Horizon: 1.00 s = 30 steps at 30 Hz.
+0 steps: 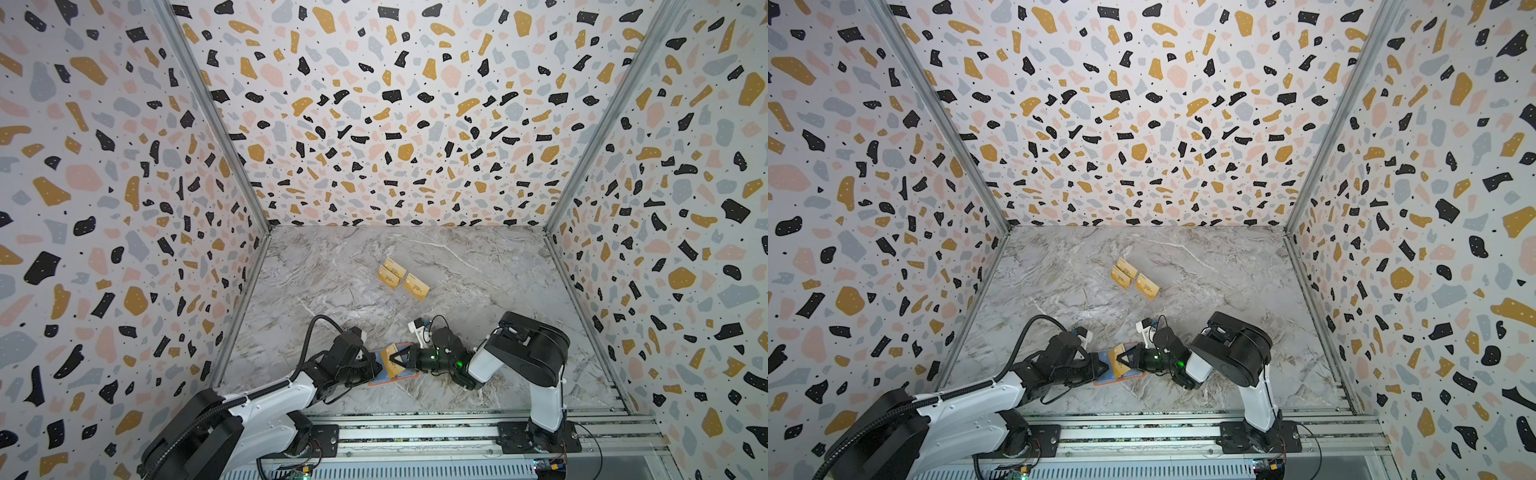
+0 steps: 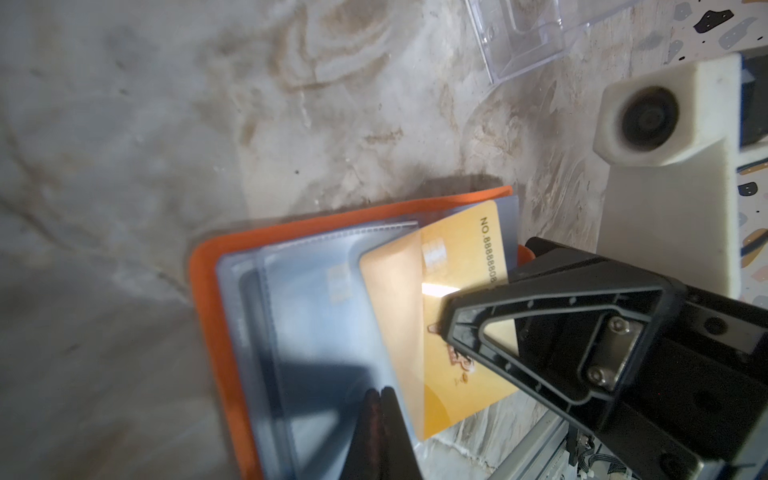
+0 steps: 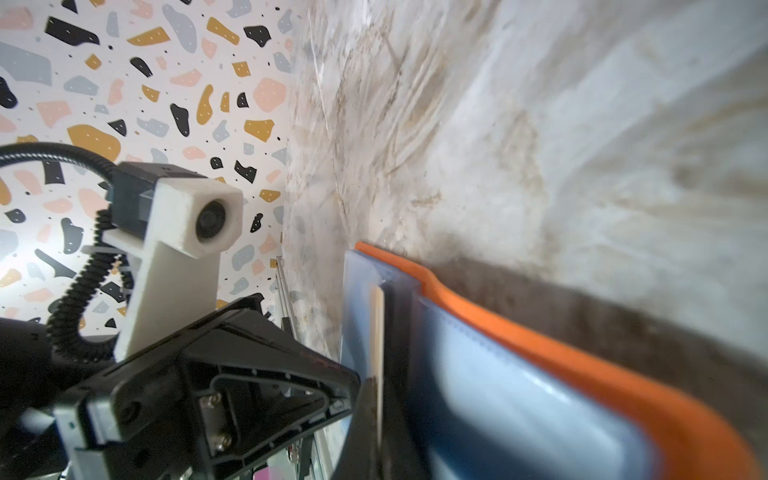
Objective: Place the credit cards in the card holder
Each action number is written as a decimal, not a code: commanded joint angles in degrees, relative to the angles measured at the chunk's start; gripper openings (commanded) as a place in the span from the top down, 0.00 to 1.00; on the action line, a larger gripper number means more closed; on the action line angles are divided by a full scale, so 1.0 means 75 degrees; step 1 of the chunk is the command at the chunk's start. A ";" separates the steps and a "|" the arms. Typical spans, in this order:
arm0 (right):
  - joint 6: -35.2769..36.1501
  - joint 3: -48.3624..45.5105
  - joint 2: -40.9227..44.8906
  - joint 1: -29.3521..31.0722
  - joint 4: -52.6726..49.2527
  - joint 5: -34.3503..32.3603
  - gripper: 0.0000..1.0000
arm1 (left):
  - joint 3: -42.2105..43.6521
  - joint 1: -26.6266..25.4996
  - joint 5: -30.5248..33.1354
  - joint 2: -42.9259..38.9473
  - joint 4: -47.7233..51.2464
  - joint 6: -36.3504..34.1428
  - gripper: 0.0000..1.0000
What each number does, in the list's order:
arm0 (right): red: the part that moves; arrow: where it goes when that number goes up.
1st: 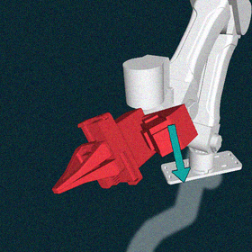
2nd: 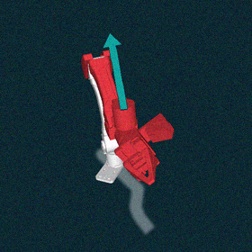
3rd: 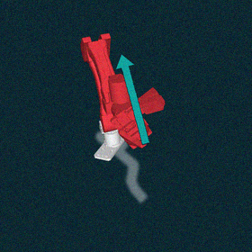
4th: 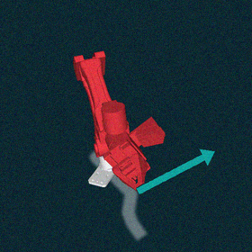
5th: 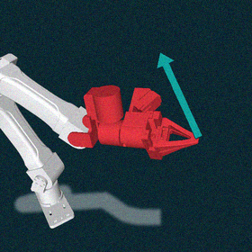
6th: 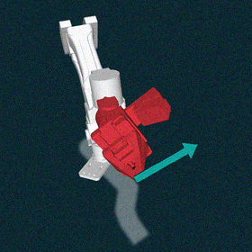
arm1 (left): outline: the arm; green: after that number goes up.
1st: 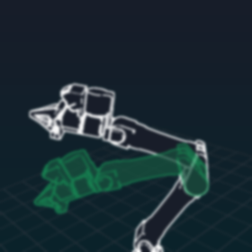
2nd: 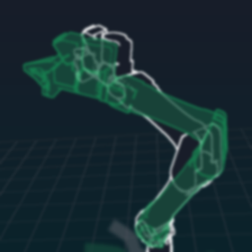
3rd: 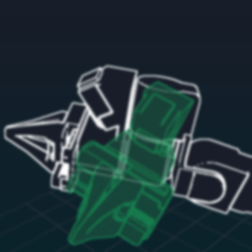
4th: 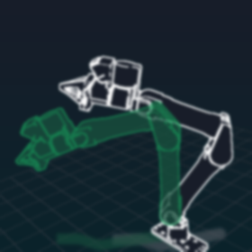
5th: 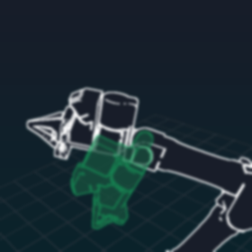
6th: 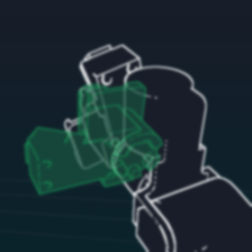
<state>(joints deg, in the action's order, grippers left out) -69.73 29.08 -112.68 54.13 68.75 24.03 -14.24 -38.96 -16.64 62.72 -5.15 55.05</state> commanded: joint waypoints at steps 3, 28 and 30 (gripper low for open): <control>-0.0393 -0.0111 -0.0349 0.0164 0.0612 -0.0481 1.00 | 0.0220 -0.0014 -0.0076 0.0030 0.0253 -0.0021 1.00; 0.1896 0.1653 0.1491 0.0649 -0.6507 -0.1766 0.38 | -0.0565 0.0472 0.1953 -0.1702 0.2829 -0.0062 0.59; 0.2042 0.1830 0.1597 0.0742 -0.7001 -0.2006 0.36 | -0.0448 0.0472 0.1939 -0.1571 0.2702 -0.0039 0.59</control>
<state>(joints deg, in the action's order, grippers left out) -58.02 41.82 -101.84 59.07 30.17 13.89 -17.28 -35.70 -4.75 50.33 13.19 55.53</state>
